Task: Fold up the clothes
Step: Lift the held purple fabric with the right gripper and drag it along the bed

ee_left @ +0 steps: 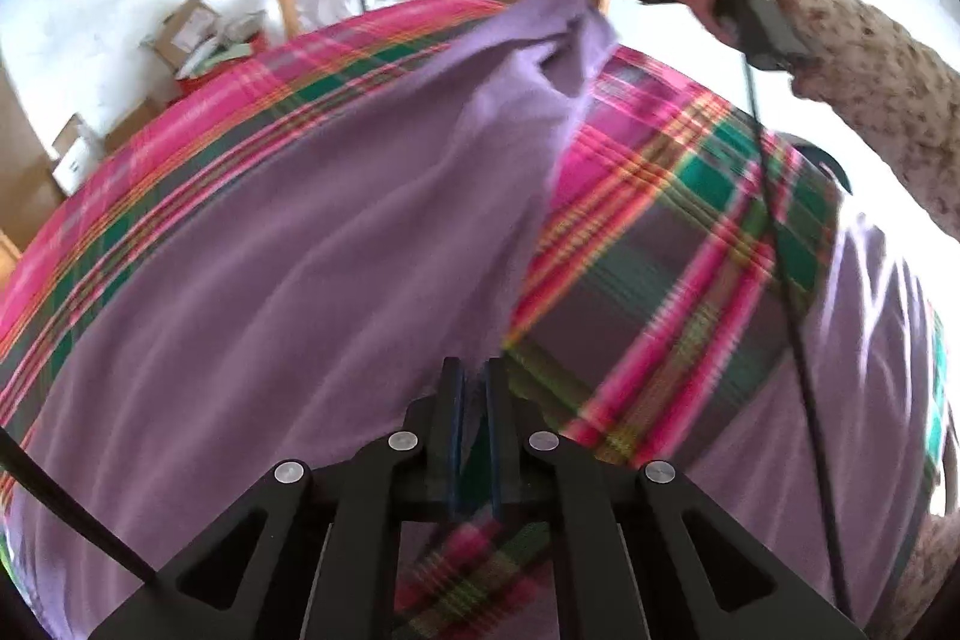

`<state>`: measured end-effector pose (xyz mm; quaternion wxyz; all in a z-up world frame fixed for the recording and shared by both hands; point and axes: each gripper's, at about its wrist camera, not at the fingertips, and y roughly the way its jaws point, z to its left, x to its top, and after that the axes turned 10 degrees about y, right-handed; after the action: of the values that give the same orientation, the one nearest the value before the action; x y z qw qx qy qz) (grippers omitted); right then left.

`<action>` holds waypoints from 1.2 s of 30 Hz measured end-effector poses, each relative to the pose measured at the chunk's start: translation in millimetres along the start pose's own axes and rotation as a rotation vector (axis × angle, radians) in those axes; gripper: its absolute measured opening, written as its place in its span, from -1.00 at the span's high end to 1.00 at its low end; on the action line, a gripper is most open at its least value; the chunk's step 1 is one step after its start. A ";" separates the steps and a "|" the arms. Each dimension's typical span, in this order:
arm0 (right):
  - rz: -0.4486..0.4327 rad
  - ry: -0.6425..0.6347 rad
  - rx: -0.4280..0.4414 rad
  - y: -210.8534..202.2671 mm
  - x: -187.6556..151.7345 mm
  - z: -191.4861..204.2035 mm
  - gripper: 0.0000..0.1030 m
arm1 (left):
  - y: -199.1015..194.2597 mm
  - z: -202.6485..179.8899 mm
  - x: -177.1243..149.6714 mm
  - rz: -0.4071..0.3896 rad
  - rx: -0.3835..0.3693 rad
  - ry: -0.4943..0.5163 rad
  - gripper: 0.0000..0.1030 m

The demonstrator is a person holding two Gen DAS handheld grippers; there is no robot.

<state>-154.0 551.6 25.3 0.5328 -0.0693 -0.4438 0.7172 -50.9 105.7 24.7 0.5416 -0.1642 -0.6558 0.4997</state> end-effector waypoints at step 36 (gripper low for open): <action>0.133 -0.007 -0.221 49.5 41.3 9.2 0.20 | 6.0 14.1 2.8 -0.036 -0.043 -0.074 0.86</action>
<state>-211.6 578.6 11.0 0.4714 -0.1542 -0.5164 0.6981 -66.2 103.8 22.5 0.5222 -0.1454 -0.6890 0.4811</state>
